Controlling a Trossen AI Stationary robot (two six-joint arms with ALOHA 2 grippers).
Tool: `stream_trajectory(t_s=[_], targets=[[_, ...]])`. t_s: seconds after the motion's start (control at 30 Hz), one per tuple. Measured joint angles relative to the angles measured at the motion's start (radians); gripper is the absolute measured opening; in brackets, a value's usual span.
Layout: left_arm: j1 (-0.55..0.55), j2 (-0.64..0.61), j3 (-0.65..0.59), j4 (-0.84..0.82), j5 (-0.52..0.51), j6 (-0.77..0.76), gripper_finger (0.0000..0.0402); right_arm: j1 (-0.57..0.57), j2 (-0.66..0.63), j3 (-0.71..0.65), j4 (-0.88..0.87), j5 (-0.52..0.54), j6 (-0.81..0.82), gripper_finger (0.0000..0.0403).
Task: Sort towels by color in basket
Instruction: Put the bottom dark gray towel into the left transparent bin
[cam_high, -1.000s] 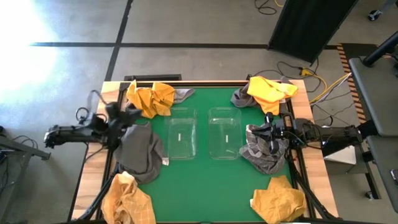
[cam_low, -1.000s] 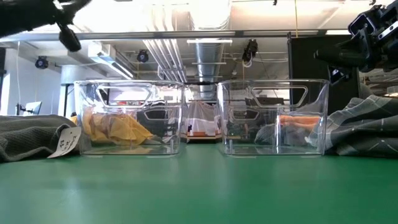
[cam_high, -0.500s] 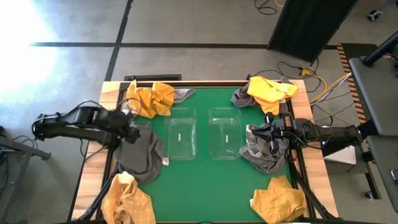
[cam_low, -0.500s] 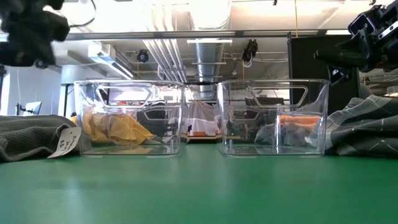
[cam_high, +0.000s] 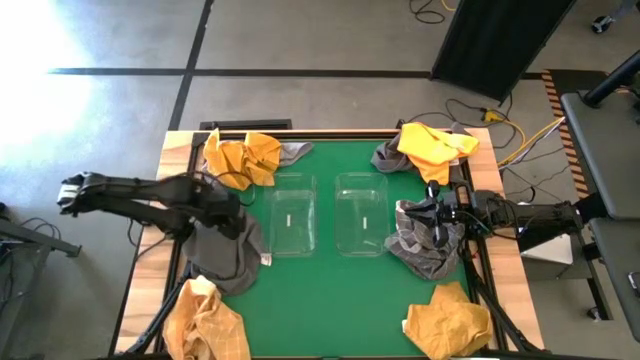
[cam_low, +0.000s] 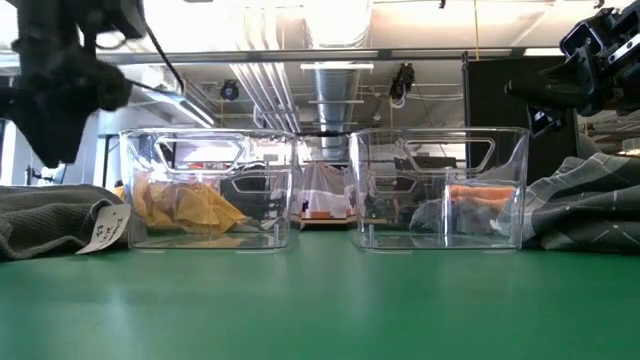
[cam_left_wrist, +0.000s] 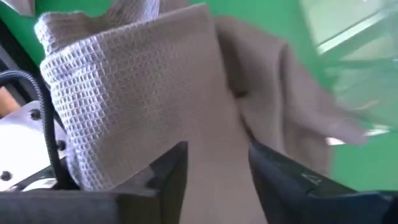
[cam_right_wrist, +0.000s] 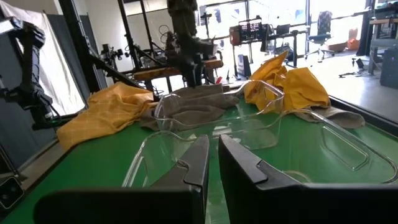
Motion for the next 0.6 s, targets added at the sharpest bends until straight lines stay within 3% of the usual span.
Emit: stream_trajectory(t_s=[0.13, 0.3, 0.47, 0.6], targets=[[0.0, 0.112, -0.004, 0.0, 0.023, 0.068, 0.0193, 0.0, 0.0, 0.0, 0.0, 0.0, 0.0, 0.0029], [0.0, 0.227, -0.015, 0.011, 0.025, 0.144, 0.0195, 0.0, 0.0, 0.0, 0.0, 0.0, 0.0, 0.0029], [-0.004, 0.316, -0.05, 0.106, 0.052, 0.182, 0.0183, 0.0, 0.0, 0.0, 0.0, 0.0, 0.0, 0.0029], [-0.01, 0.366, -0.099, 0.222, 0.106, 0.178, 0.0145, 0.0, 0.0, 0.0, 0.0, 0.0, 0.0, 0.0029]])
